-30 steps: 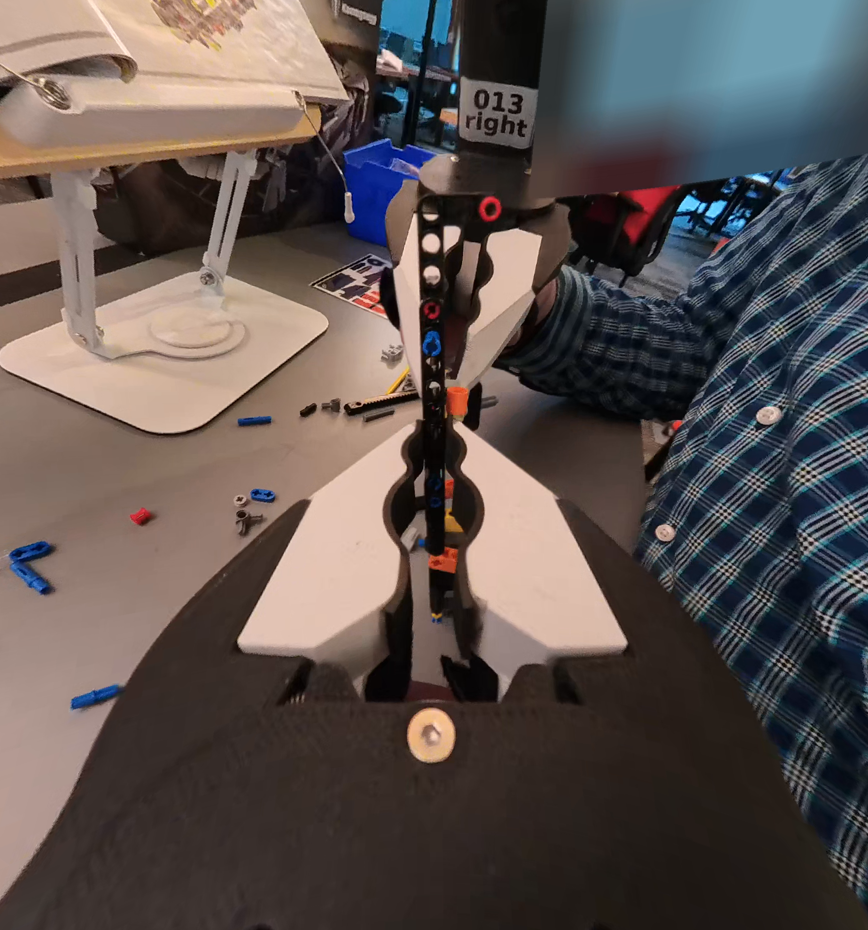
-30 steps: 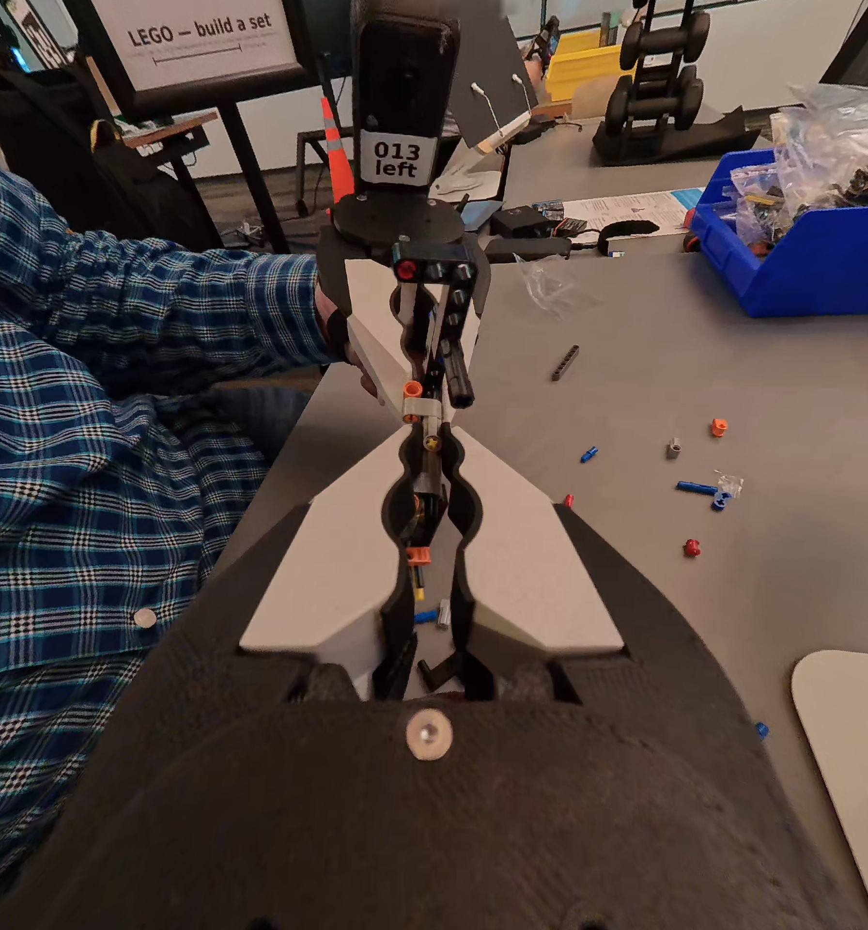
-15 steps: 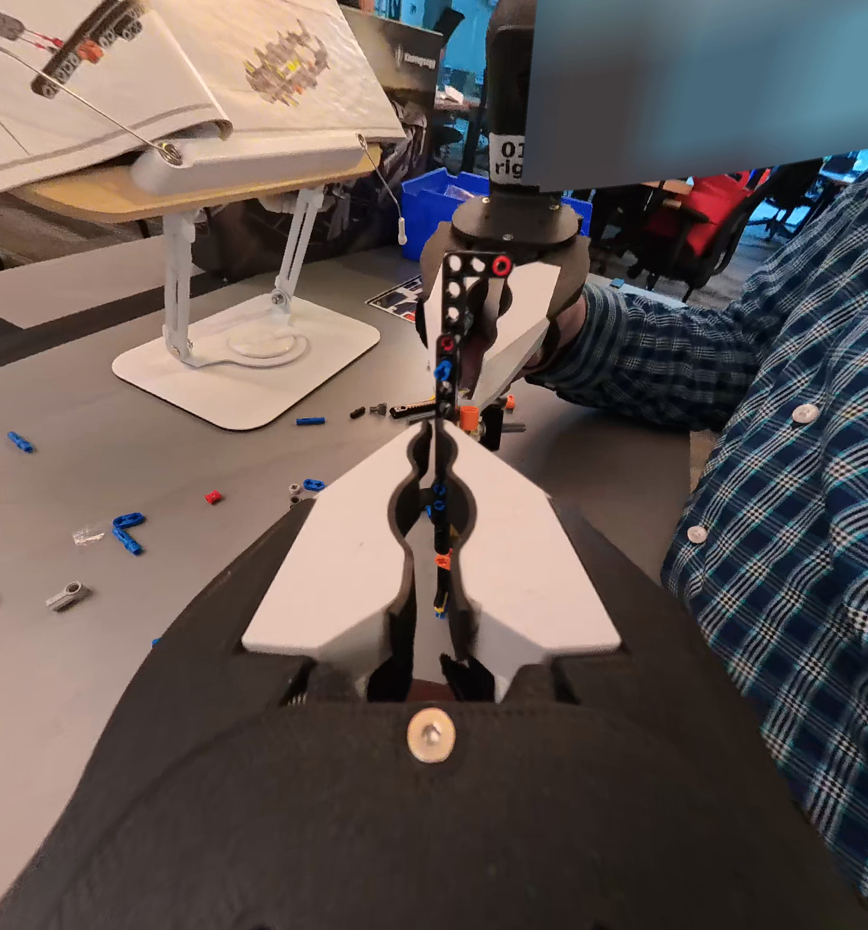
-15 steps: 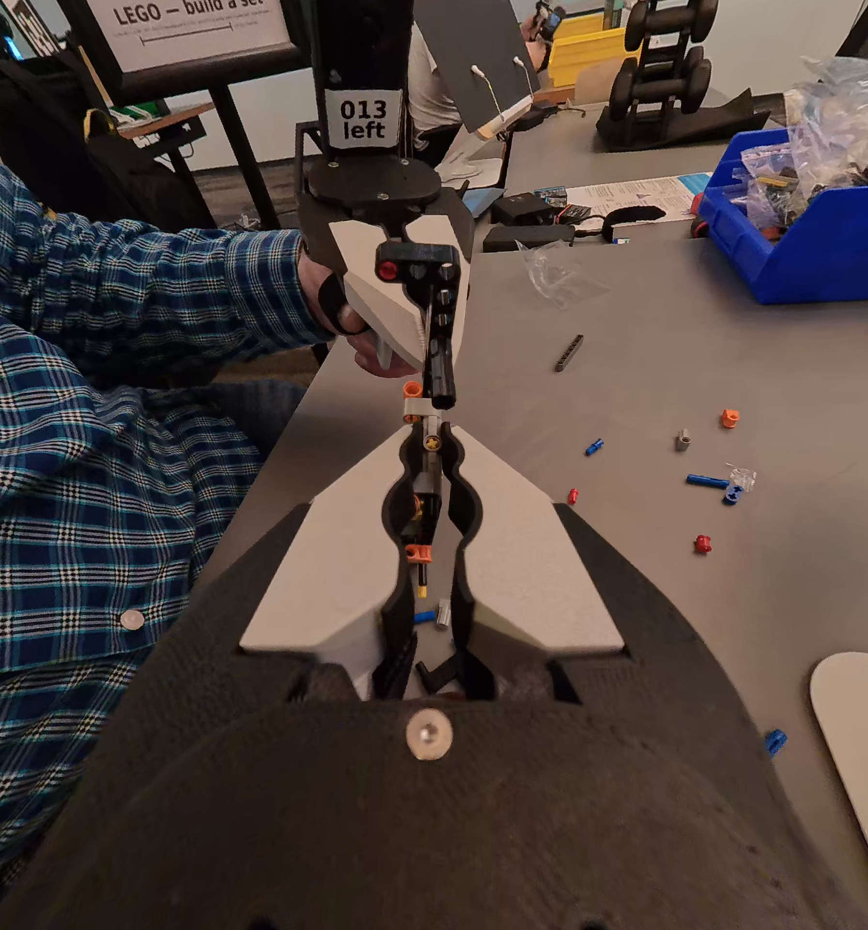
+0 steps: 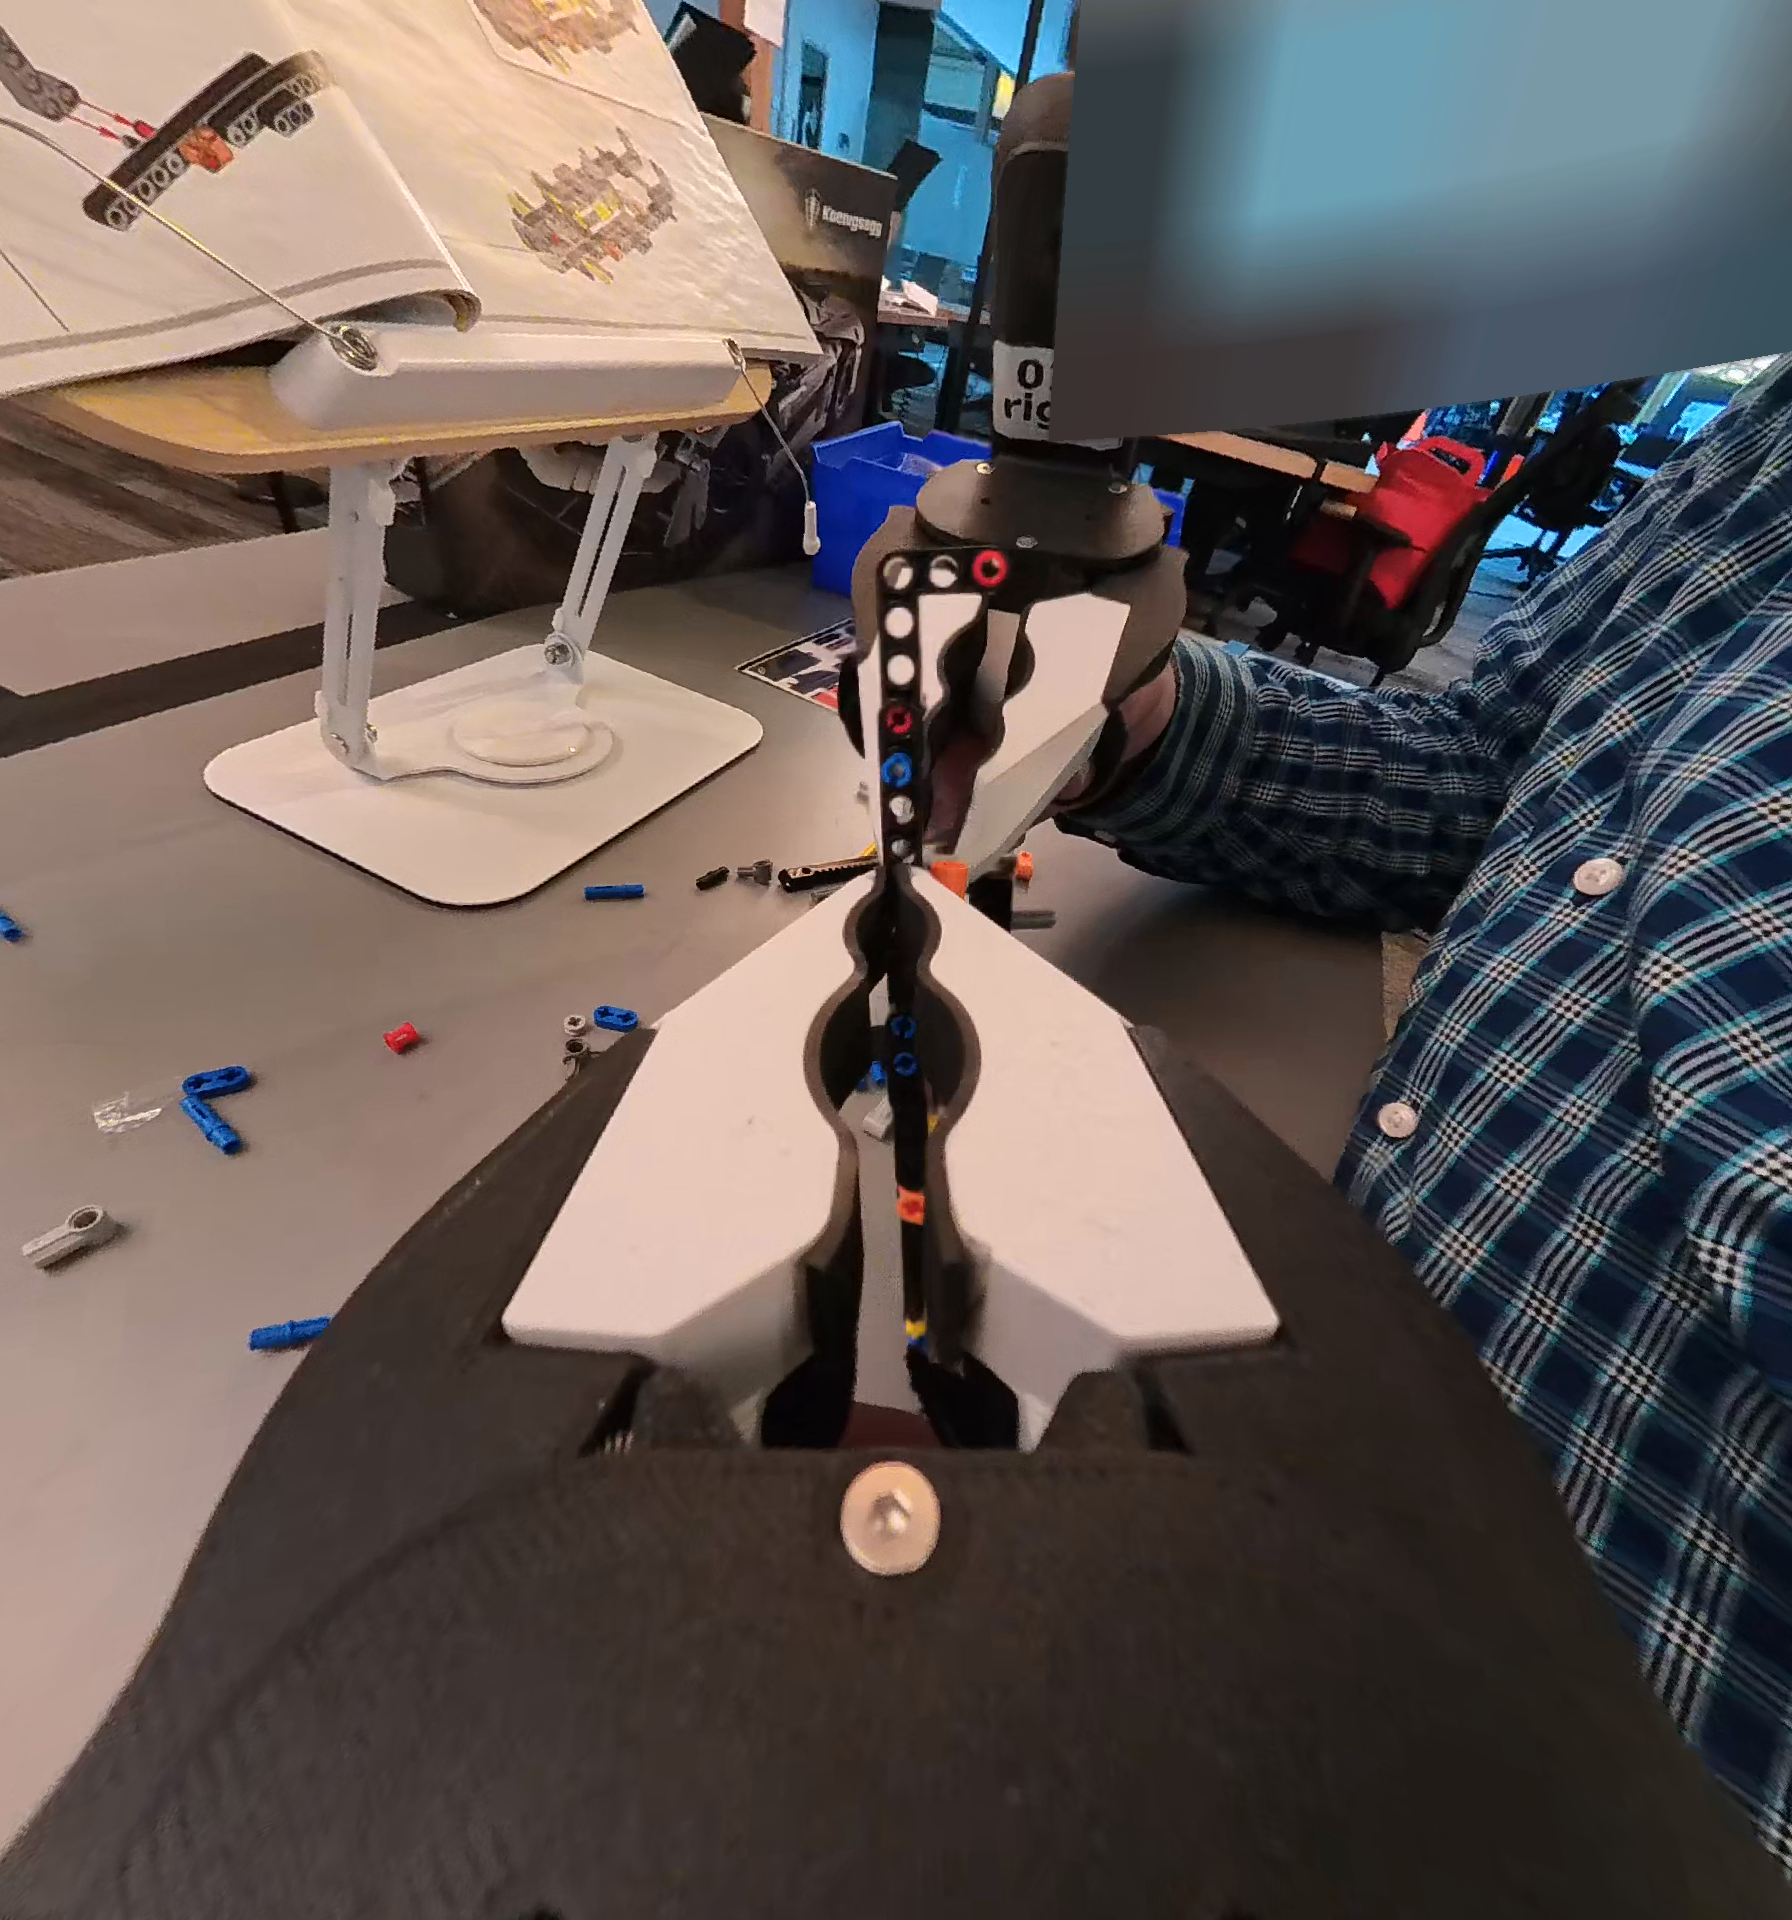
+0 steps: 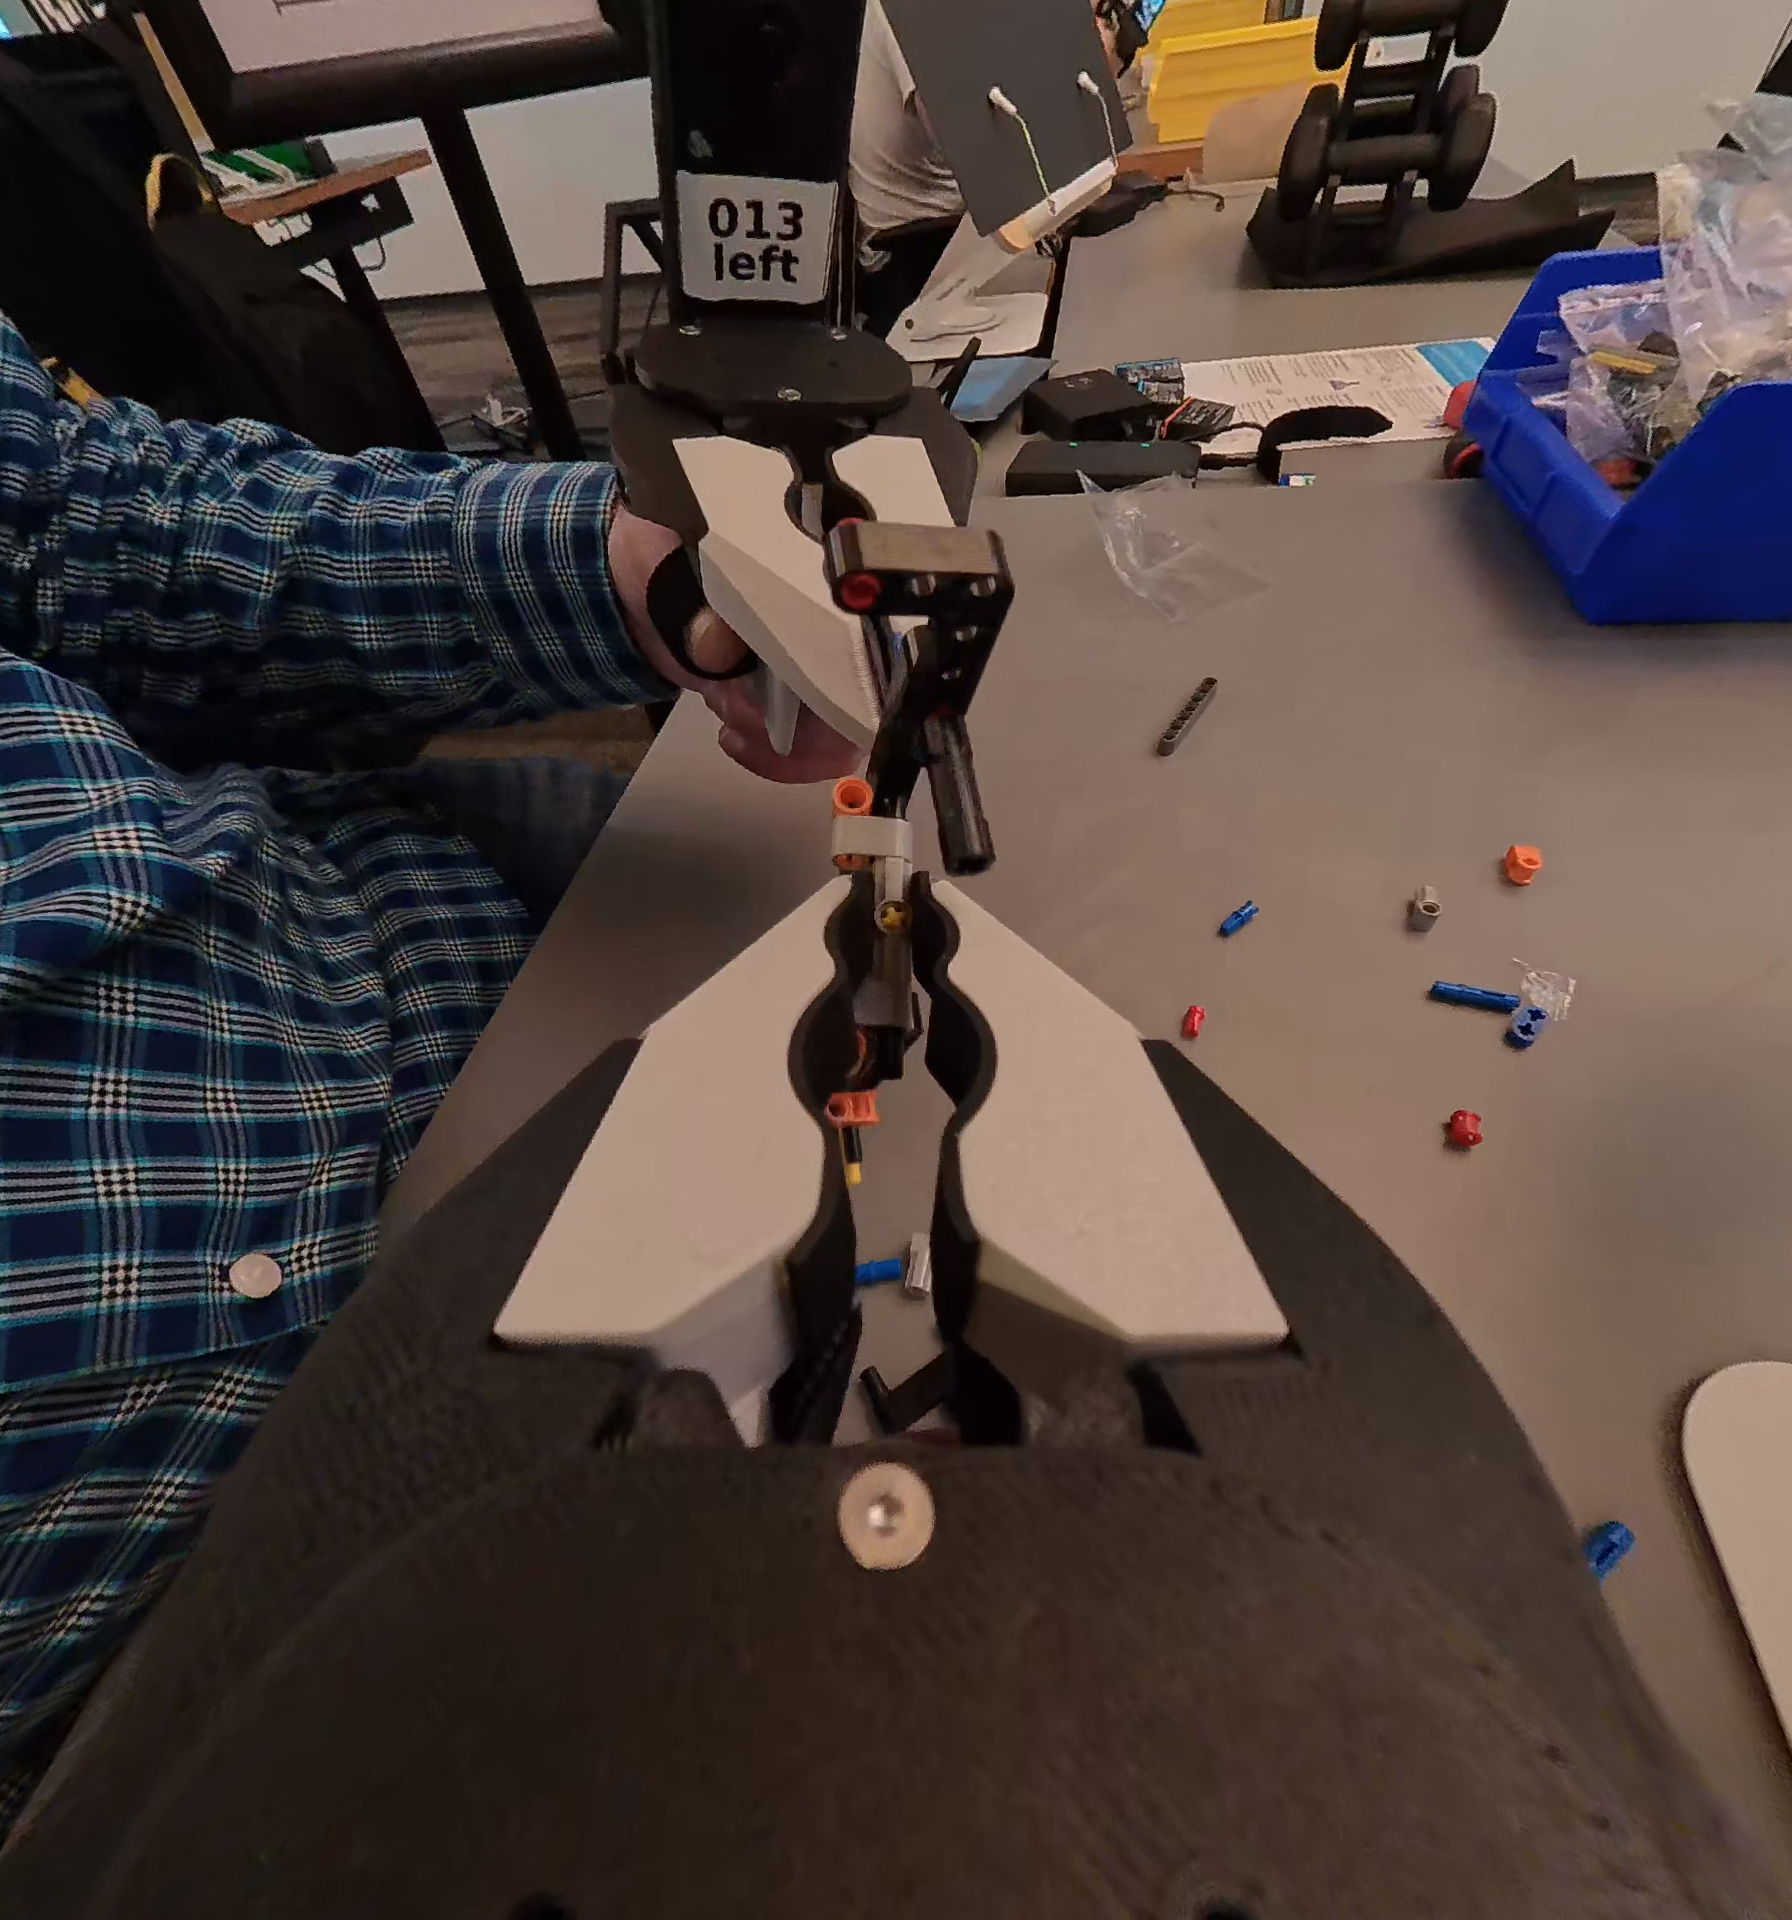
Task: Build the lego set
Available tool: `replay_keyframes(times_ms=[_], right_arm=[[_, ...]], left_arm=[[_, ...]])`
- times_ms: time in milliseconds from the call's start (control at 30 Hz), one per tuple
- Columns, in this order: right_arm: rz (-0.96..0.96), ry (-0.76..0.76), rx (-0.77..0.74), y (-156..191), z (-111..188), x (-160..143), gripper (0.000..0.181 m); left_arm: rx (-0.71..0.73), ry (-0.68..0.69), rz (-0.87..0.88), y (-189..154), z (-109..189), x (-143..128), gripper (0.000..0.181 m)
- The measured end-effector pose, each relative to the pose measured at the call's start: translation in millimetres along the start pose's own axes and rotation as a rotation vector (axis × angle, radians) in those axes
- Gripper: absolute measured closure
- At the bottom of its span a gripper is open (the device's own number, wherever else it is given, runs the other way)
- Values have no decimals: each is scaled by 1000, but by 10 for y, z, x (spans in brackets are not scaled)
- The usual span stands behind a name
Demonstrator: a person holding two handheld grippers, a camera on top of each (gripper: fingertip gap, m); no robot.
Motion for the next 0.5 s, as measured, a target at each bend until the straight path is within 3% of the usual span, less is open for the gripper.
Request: replay_keyframes(times_ms=[500], right_arm=[[39,-29,-14,11,-32,22,177]], left_arm=[[11,-60,61,7,31,13,181]])
Point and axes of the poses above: each gripper's, where its closed fingertips meet, z back along the fingers, x out of its top, y = z × x across the jaws, the point moved 1 cm from there along z, back along the fingers, and after that the axes turned 11 degrees about -z, right-handed, at the moved point
